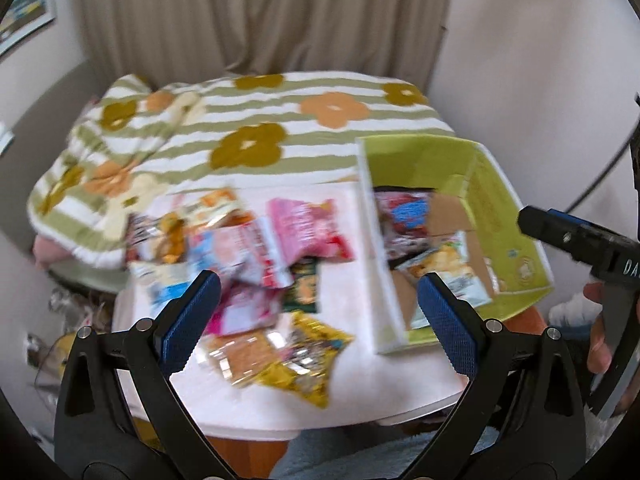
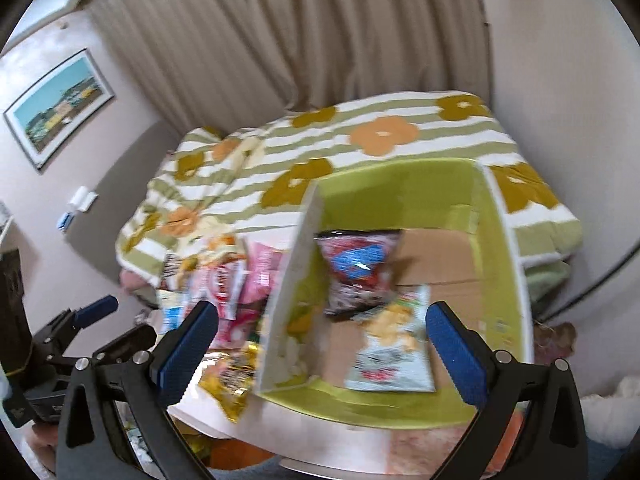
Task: Organize snacks
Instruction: 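Move both tools back over the snack pile, then grasp the cream NPM bag with left tool while right tool grasps the shrimp flakes bag, then drop both bags into the green box by opening both tools, then move both tools back toward the remaining snacks, then grasp the pink candy bag with left tool while right tool grasps the gold Pillows bag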
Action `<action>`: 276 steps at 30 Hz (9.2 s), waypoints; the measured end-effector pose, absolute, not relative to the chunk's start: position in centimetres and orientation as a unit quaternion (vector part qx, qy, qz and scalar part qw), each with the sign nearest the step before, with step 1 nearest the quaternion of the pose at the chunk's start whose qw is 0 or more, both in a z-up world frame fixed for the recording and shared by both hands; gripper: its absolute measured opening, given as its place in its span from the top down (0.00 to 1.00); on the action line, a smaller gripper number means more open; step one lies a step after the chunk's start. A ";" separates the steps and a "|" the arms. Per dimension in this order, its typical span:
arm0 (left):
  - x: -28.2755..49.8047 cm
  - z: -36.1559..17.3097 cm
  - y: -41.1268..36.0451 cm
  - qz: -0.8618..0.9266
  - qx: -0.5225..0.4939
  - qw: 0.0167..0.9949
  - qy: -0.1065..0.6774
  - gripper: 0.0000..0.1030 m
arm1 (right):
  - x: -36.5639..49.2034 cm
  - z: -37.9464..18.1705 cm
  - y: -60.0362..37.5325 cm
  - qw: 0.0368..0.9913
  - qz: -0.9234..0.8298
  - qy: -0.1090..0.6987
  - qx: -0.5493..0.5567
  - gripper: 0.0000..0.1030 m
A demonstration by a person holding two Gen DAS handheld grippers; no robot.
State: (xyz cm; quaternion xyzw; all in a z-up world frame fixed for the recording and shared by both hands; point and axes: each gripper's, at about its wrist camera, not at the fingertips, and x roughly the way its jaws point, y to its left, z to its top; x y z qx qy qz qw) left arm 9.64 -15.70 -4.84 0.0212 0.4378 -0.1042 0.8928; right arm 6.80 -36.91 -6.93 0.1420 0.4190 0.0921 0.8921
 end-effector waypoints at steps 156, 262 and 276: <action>22.6 -9.2 -26.7 -0.247 -0.004 0.865 0.437 0.00 | 14.1 -12.1 -45.7 0.889 -0.005 0.434 0.144 0.00; 21.8 -18.8 -4.4 -0.240 0.007 0.795 0.557 0.48 | 7.8 -22.6 -17.3 0.837 -0.082 0.497 0.215 0.42; 19.9 -8.1 -4.4 -0.222 -0.018 0.851 0.476 0.48 | 7.9 -12.2 -18.8 0.896 -0.005 0.402 0.189 0.43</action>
